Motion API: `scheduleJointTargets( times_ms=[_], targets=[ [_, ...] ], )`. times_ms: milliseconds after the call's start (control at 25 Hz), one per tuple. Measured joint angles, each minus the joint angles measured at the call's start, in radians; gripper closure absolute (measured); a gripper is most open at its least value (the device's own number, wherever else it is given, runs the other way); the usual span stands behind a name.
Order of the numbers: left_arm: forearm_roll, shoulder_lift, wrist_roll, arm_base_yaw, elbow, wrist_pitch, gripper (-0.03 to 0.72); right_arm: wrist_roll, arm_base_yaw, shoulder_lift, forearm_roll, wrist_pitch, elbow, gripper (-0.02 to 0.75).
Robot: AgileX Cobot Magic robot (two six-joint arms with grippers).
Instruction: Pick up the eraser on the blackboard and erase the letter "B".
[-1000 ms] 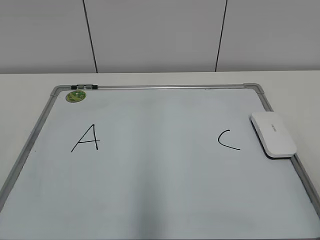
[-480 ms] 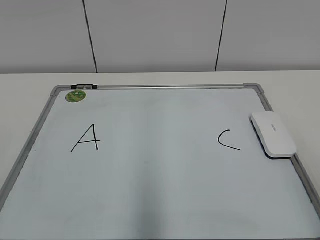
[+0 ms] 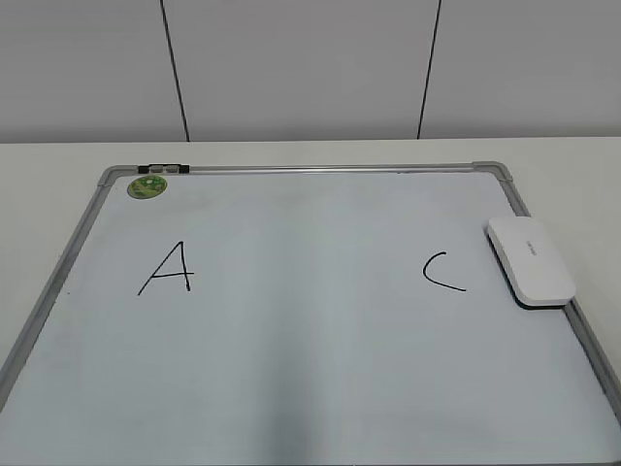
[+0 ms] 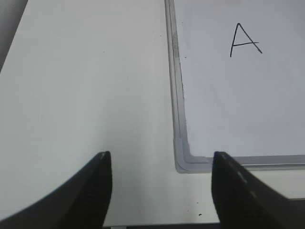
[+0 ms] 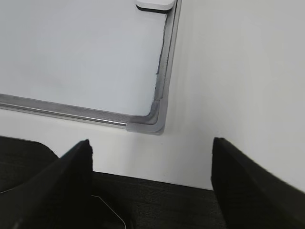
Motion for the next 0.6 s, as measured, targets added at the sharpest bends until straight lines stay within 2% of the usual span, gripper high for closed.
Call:
scheduleJointTargets(
  times_ms=[280,600],
  targets=[
    [0.0,-0.036,0.0,0.002,0.0,-0.002,0.191,0.0,-0.026,-0.022,0.0,-0.001,0.0,0.164],
    [0.0,-0.106,0.0,0.002,0.0,-0.002,0.191,0.0,-0.208,-0.195,-0.002,-0.001,0.0,0.164]
  ],
)
